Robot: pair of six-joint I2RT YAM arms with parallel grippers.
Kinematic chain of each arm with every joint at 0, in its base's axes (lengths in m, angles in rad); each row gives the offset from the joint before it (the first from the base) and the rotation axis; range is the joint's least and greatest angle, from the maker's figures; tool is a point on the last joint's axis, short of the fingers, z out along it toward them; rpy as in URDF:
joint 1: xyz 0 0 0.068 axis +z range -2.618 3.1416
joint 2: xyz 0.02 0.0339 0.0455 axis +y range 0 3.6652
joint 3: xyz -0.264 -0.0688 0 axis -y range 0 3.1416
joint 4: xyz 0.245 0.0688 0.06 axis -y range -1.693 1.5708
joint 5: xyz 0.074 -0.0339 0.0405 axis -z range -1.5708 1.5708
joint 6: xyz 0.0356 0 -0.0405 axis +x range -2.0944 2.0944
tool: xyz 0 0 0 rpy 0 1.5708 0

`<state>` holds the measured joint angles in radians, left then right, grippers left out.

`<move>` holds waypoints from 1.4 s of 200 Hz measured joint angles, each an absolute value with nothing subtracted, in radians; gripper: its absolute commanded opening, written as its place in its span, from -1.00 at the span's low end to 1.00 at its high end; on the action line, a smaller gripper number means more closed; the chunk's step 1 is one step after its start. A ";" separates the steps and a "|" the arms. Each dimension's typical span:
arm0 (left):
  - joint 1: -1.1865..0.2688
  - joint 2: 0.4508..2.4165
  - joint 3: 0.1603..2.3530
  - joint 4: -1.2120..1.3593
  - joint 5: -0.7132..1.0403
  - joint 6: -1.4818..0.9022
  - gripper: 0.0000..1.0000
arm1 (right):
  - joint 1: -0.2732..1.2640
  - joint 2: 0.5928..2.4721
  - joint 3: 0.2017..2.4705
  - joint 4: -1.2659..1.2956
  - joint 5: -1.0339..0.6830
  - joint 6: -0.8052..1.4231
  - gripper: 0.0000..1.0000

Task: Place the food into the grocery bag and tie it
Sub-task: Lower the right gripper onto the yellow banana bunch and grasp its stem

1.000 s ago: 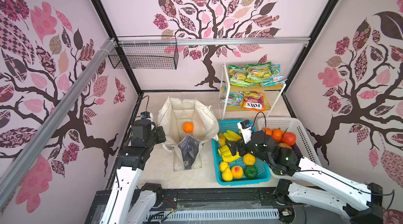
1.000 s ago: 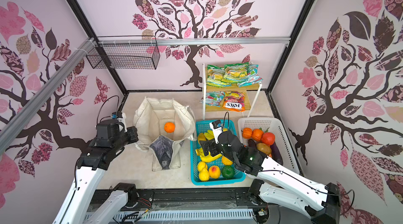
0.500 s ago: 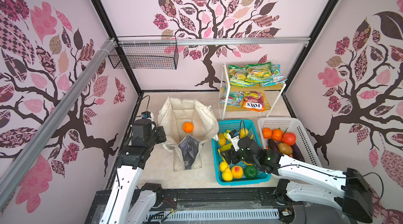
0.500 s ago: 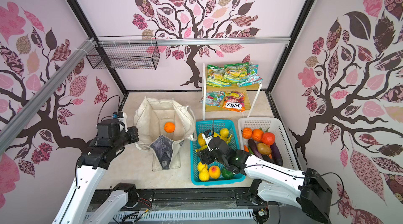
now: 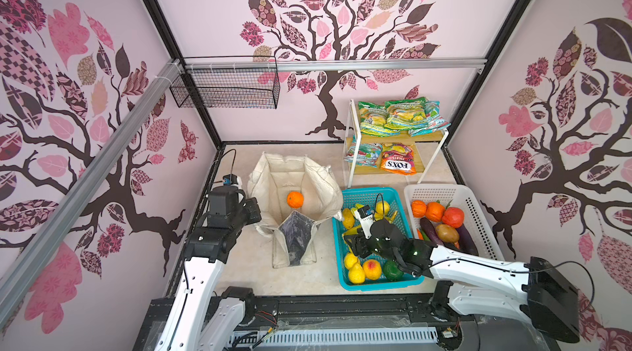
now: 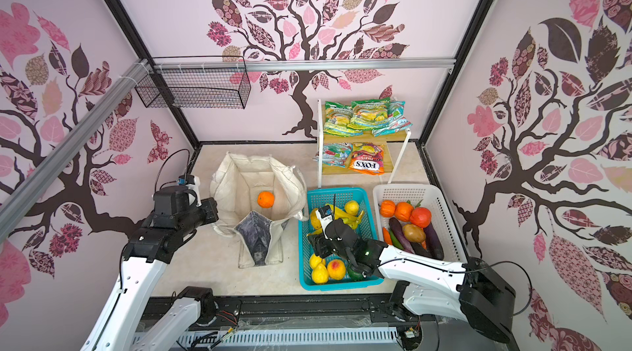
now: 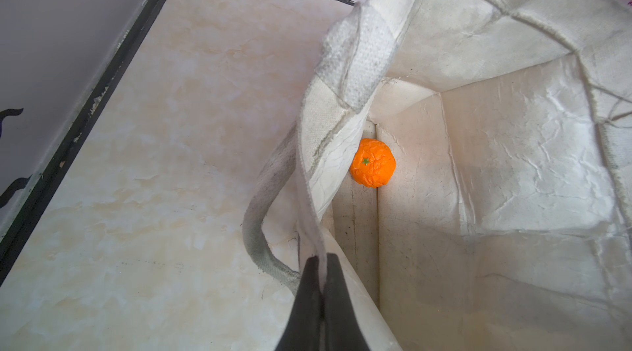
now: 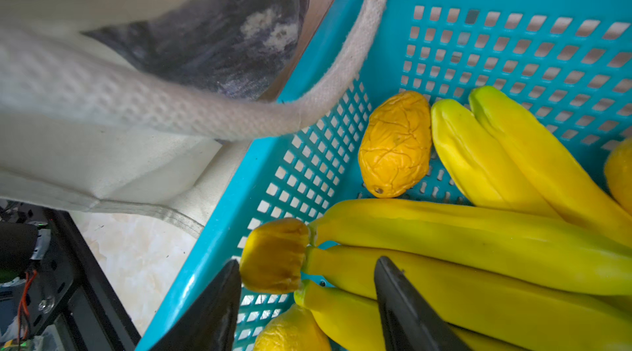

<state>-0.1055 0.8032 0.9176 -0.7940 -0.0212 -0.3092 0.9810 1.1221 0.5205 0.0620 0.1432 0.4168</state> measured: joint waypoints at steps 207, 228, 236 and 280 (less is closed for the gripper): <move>-0.105 0.813 0.918 -0.794 -0.021 -0.306 -1.00 | 1.101 1.288 0.591 0.077 0.400 0.553 0.30; -0.105 0.814 0.918 -0.794 -0.021 -0.306 -1.00 | 1.113 1.289 0.591 0.080 0.422 0.558 0.36; -0.105 0.814 0.918 -0.794 -0.021 -0.306 -1.00 | 1.114 1.292 0.591 0.085 0.432 0.558 0.37; -0.105 0.813 0.918 -0.794 -0.021 -0.306 -1.00 | 1.114 1.370 0.591 0.150 0.482 0.563 0.31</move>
